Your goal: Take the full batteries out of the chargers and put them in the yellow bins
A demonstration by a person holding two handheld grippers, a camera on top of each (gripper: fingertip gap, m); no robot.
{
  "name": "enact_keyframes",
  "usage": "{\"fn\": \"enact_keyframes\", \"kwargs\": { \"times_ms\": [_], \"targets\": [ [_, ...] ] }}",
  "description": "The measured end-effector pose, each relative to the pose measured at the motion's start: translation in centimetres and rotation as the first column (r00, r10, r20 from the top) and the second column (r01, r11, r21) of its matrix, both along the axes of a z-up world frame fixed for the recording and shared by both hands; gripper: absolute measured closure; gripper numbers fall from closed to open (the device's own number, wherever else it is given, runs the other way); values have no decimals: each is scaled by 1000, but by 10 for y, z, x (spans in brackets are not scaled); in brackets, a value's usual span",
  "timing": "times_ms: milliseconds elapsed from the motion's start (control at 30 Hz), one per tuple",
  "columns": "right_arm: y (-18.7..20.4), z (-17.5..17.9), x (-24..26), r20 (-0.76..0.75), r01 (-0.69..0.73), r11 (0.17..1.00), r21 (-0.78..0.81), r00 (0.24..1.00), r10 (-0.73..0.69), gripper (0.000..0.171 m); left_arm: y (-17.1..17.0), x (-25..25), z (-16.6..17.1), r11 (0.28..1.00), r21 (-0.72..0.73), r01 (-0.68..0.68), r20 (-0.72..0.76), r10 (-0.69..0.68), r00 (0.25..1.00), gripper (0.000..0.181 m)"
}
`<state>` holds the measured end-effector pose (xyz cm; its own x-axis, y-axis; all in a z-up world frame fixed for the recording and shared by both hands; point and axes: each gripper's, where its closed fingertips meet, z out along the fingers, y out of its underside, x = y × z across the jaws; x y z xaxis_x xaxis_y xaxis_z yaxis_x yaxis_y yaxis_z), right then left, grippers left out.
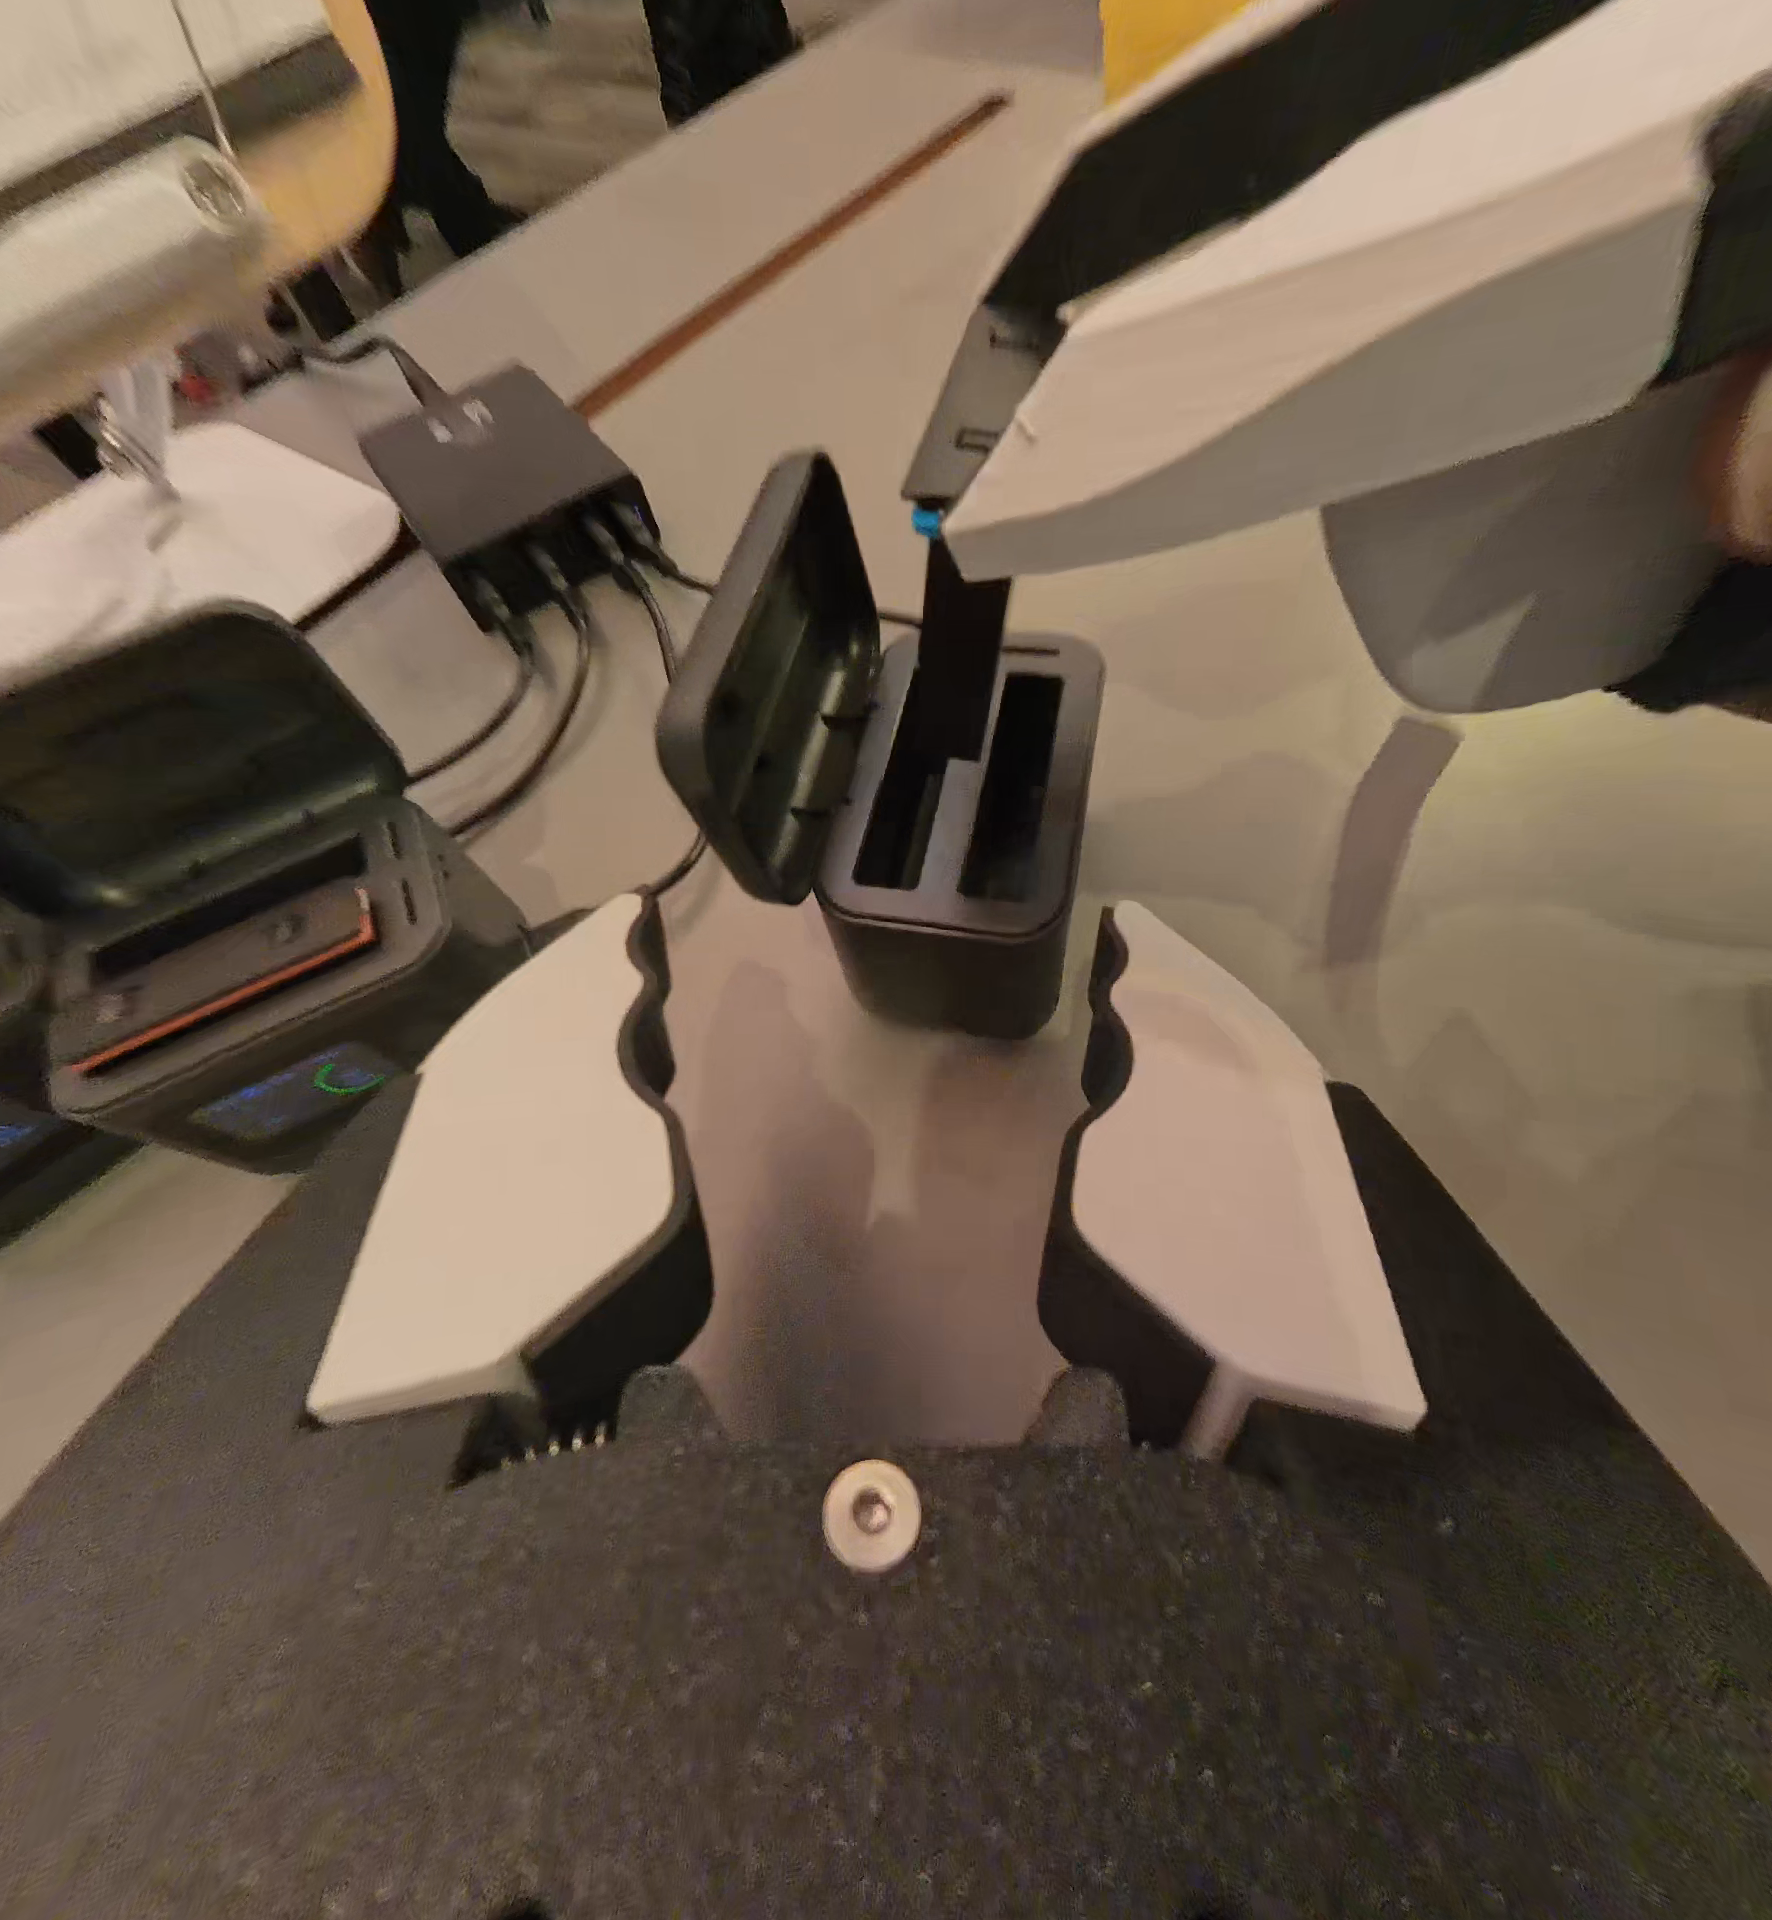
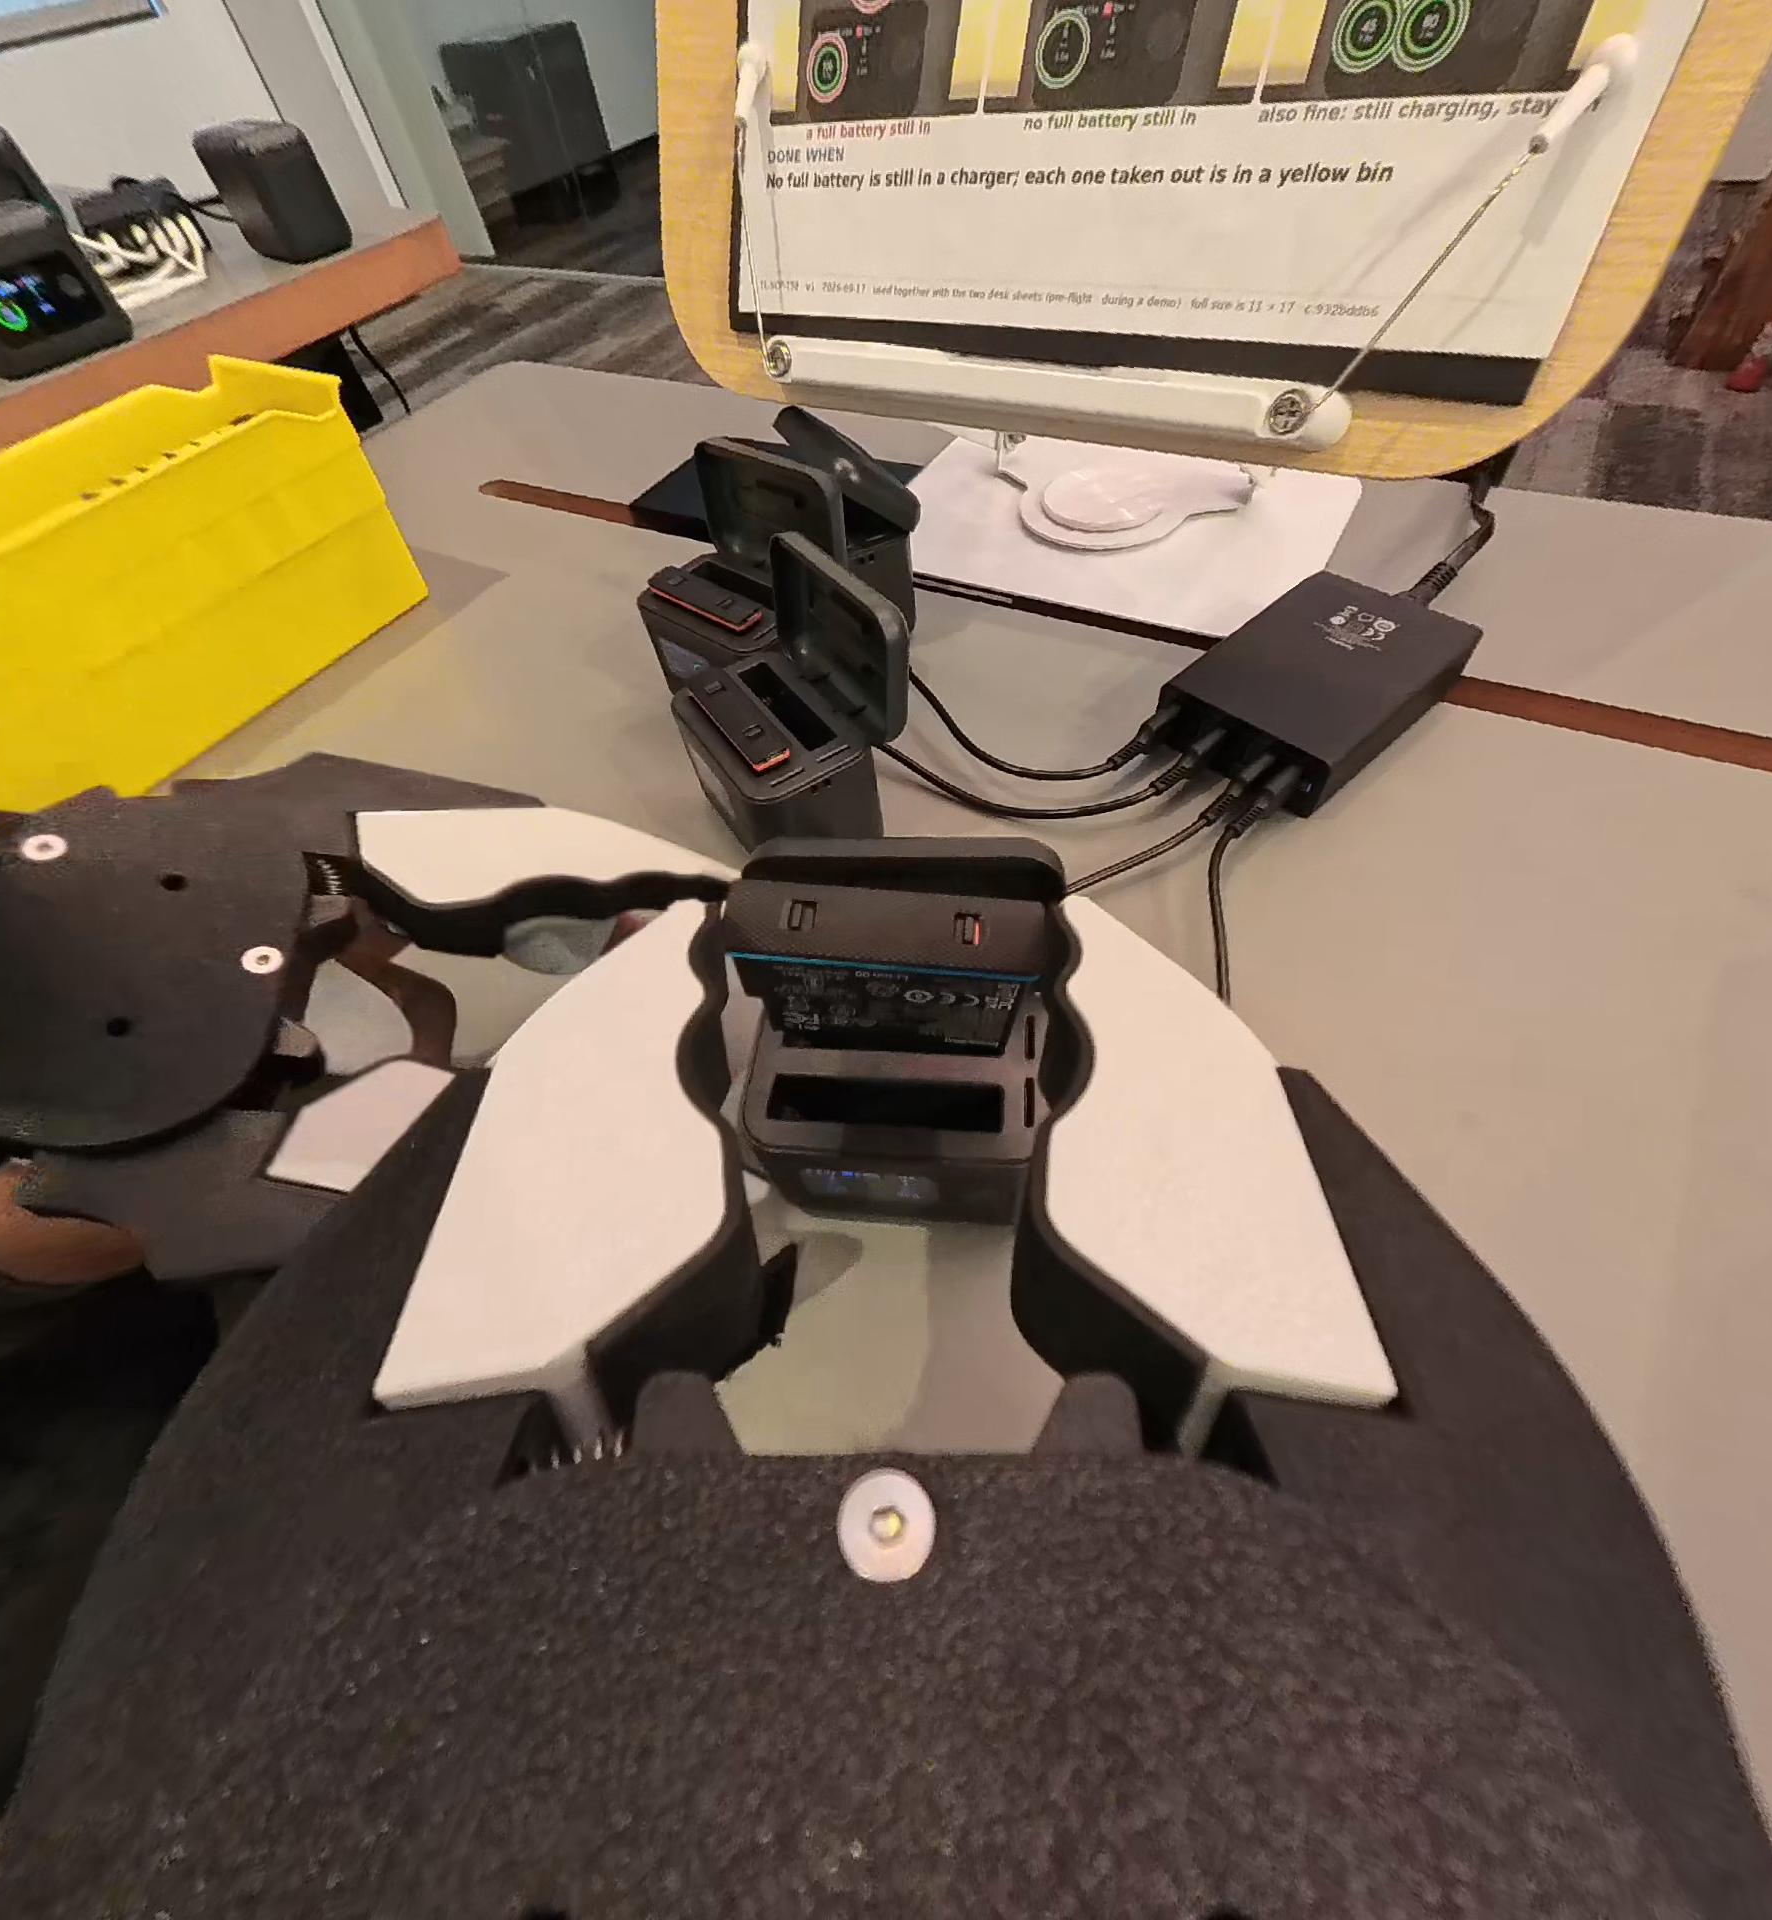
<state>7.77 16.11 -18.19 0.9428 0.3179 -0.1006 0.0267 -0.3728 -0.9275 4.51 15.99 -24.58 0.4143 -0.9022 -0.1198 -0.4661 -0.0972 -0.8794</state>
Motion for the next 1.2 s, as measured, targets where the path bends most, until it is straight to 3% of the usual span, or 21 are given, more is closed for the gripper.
{"fn": "enact_keyframes", "kwargs": {
  "times_ms": [400, 533, 767, 900, 1000, 1100, 1200],
  "targets": [
    [-29, 13, -24, -202, -108, 994, -31, 974, 100, 113, -34, 1, 44, 986, 164, 42, 141, -66, 988, 135],
    [-35, 13, -33, -206, -128, 991, -35, 971, 118, 113, -36, 0, 46, 983, 172, 57, 152, -84, 985, 168],
    [-36, 13, -34, -183, -150, 988, -30, 973, 142, 112, -39, 1, 45, 986, 143, 82, 156, -104, 982, 170],
    [-39, 23, -34, -47, -290, 957, 7, 956, 290, 105, -41, 2, 45, 985, 142, 95, 155, -117, 981, 170],
    [-48, 33, -32, 181, -497, 868, -6, 853, 489, 102, -43, 3, 41, 985, 135, 110, 147, -130, 981, 170],
    [-53, 32, -21, 454, -648, 752, -118, 639, 621, 105, -47, 5, 40, 983, 130, 129, 142, -147, 979, 170],
    [-57, 24, -12, 537, -708, 645, -286, 439, 720, 111, -51, 7, 37, 980, 125, 157, 126, -172, 977, 170]
  ]
}}
